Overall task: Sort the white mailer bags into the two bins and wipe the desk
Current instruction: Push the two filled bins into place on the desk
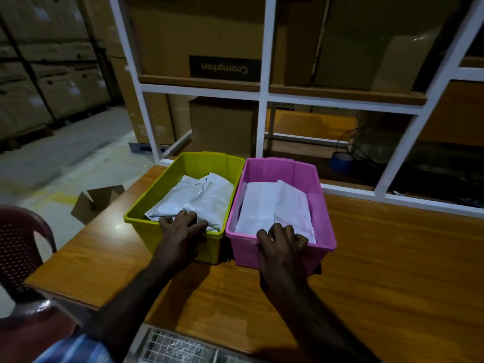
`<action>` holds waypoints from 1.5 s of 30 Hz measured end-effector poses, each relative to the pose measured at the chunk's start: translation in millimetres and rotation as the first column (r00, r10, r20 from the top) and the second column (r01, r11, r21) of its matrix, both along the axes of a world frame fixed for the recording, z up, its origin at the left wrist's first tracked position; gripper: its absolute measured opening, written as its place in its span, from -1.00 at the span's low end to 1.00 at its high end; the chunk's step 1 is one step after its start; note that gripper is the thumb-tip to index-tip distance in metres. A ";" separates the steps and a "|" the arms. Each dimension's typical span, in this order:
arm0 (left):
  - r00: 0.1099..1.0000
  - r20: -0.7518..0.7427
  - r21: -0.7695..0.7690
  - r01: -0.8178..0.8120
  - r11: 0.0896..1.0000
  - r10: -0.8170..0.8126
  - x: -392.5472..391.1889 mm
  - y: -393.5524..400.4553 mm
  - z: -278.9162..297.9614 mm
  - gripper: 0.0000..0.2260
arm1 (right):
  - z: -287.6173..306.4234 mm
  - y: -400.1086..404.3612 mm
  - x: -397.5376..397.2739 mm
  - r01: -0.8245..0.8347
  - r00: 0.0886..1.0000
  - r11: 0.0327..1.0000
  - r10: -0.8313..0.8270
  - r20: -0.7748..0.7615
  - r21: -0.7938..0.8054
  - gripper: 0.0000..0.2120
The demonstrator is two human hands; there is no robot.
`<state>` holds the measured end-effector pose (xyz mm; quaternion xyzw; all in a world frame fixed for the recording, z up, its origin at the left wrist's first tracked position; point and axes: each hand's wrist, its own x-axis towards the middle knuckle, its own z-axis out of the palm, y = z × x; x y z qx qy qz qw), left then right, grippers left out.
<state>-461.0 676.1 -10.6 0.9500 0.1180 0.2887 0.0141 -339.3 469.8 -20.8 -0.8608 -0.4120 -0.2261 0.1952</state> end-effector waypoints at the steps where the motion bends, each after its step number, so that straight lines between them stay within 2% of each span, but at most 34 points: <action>1: 1.000 -0.006 -0.010 -0.001 1.000 0.001 -3.1 11.9 -0.5 -0.48 | 0.3 11.8 -4.5 0.005 1.000 1.000 -0.005 -0.001 -0.004 -0.61; 9: 0.999 -0.018 -0.009 0.031 0.999 -0.031 -24.3 96.9 4.1 -0.52 | 2.7 95.3 -27.2 -0.009 1.000 1.000 0.009 0.015 0.012 -0.58; 11: 0.999 -0.021 -0.008 0.032 0.999 -0.032 -27.4 113.6 6.3 -0.58 | 2.7 111.5 -29.7 -0.008 1.000 1.000 0.007 0.023 0.013 -0.57; 23: 0.999 -0.030 -0.053 0.044 0.998 -0.046 -30.7 181.4 4.7 -0.67 | 2.1 173.0 -43.1 0.009 1.000 1.000 -0.009 0.013 0.020 -0.54; 30: 0.998 -0.050 -0.092 0.043 0.995 -0.048 -27.8 192.5 4.8 -0.64 | 0.9 182.5 -45.0 0.032 0.999 0.999 -0.033 0.036 0.022 -0.55; 34: 0.997 -0.060 -0.106 0.044 0.993 -0.050 -24.1 198.4 6.8 -0.53 | 1.7 186.8 -46.9 0.050 0.998 0.999 -0.051 0.040 0.007 -0.56; 36: 0.994 -0.089 -0.134 0.045 0.990 -0.057 -21.7 201.5 10.7 -0.57 | 2.2 189.0 -49.0 0.065 0.996 0.998 -0.066 0.052 0.006 -0.56; 41: 0.994 -0.111 -0.158 0.002 0.987 -0.019 -19.2 202.3 12.2 -0.62 | 9.4 188.5 -49.9 0.058 0.991 0.998 -0.062 0.115 0.035 -0.75; 45: 0.993 -0.117 -0.169 -0.022 0.985 0.002 -19.4 203.0 11.4 -0.59 | 11.6 191.3 -50.3 0.040 0.989 0.999 -0.038 0.140 -0.006 -0.57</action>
